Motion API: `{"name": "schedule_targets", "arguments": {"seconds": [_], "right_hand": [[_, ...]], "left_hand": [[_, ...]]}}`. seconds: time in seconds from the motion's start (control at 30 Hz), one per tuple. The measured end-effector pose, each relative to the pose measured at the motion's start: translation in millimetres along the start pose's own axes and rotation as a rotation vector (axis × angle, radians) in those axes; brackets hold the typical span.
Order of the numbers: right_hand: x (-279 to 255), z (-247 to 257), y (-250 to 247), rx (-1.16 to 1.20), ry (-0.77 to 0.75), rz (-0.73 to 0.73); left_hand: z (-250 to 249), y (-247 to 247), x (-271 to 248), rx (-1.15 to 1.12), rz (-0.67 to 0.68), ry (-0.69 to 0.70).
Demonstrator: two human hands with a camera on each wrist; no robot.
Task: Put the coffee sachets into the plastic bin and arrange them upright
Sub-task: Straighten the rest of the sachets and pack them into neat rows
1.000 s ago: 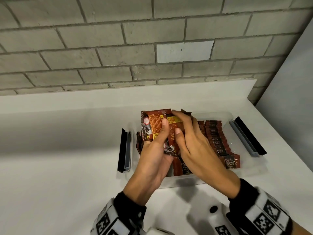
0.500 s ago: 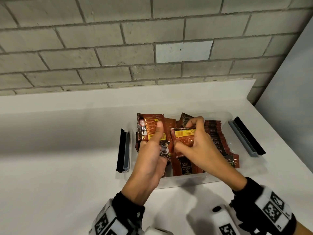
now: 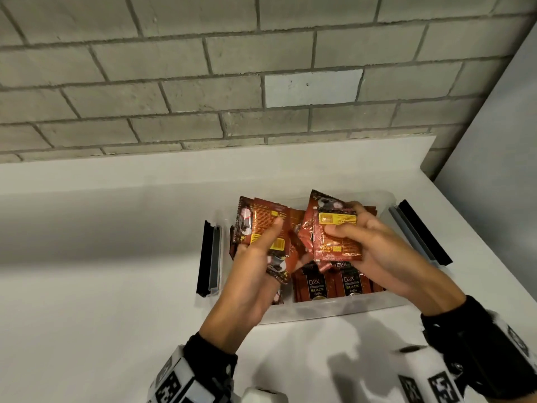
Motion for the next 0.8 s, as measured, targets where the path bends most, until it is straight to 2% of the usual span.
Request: {"name": "schedule_targets", "arguments": {"seconds": [0.1, 0.27, 0.43, 0.53, 0.6, 0.67, 0.73, 0.8], "right_hand": [[-1, -1, 8, -0.124, 0.008, 0.064], [0, -3, 14, -0.325, -0.044, 0.079], [1, 4, 9, -0.58, -0.162, -0.045], [3, 8, 0, -0.522, -0.211, -0.087], [0, 14, -4, -0.434, -0.341, -0.173], [-9, 21, -4, -0.419, -0.575, -0.23], [-18, 22, 0, -0.594, -0.806, -0.2], [-21, 15, 0, -0.807, -0.911, -0.159]], "left_hand": [[7, 7, -5, 0.041, 0.1, 0.016], [9, 8, -7, 0.079, 0.113, 0.044], [9, 5, -6, -0.016, 0.106, 0.02], [6, 3, -4, -0.061, 0.091, 0.018], [4, 0, -3, -0.074, 0.075, 0.024], [3, -1, -2, -0.087, 0.059, 0.034], [2, 0, -2, -0.096, 0.059, 0.044], [1, 1, -3, -0.105, 0.066, 0.052]]}}
Point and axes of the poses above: each hand's wrist, its own x-axis towards the middle knuckle, its own y-axis out of the palm, z = x × y, the point moved 2 cm from there along x, towards the middle knuckle, and after that the axes turned 4 degrees about y, right-handed, at the moved point
